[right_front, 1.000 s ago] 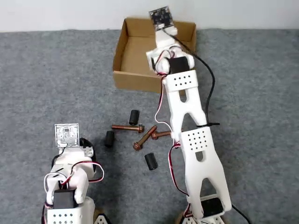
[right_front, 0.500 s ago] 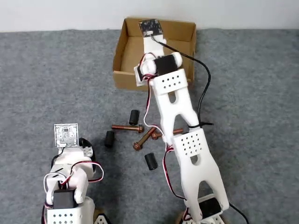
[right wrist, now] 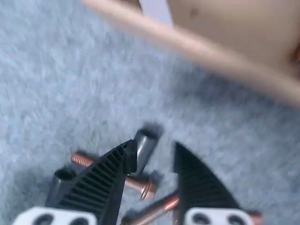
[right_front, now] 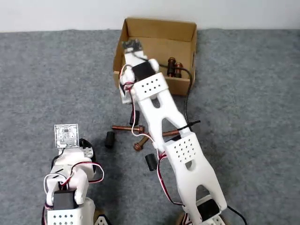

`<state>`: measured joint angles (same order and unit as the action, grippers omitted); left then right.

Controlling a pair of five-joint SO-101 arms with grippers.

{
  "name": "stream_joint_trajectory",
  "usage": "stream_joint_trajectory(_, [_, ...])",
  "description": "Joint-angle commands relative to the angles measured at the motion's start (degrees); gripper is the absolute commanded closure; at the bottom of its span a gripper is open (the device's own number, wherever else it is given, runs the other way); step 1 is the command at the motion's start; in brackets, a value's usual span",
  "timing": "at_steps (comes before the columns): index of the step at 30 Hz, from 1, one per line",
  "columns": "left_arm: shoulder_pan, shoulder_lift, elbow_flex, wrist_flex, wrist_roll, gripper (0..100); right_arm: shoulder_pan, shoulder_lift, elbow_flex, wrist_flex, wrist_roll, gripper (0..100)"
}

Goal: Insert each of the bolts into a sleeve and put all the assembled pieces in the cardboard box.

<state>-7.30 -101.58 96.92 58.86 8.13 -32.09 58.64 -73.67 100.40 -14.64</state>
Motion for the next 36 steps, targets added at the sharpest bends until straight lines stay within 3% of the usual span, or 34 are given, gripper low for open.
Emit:
stream_joint_trajectory(1, [-0.3, 0.0, -0.3, -1.4, -0.2, 100, -1.7, -4.8, 2.5, 2.2, -2.0, 80.9])
stream_joint_trajectory(7, [-0.3, 0.0, -0.3, -1.4, -0.2, 100, -3.6, -1.9, 2.7, 1.9, -2.2, 86.2])
stream_joint_trajectory(19, [-0.3, 0.0, -0.3, -1.4, -0.2, 100, -3.3, 8.0, 2.6, -0.3, -5.5, 87.4])
stream_joint_trajectory(24, [-0.3, 0.0, -0.3, -1.4, -0.2, 100, -3.2, 9.5, 2.5, -1.9, -5.8, 99.2])
stream_joint_trajectory(36, [-0.3, 0.1, -0.3, -1.5, -0.3, 100, -3.9, -9.5, 3.0, 2.5, -7.4, 99.1])
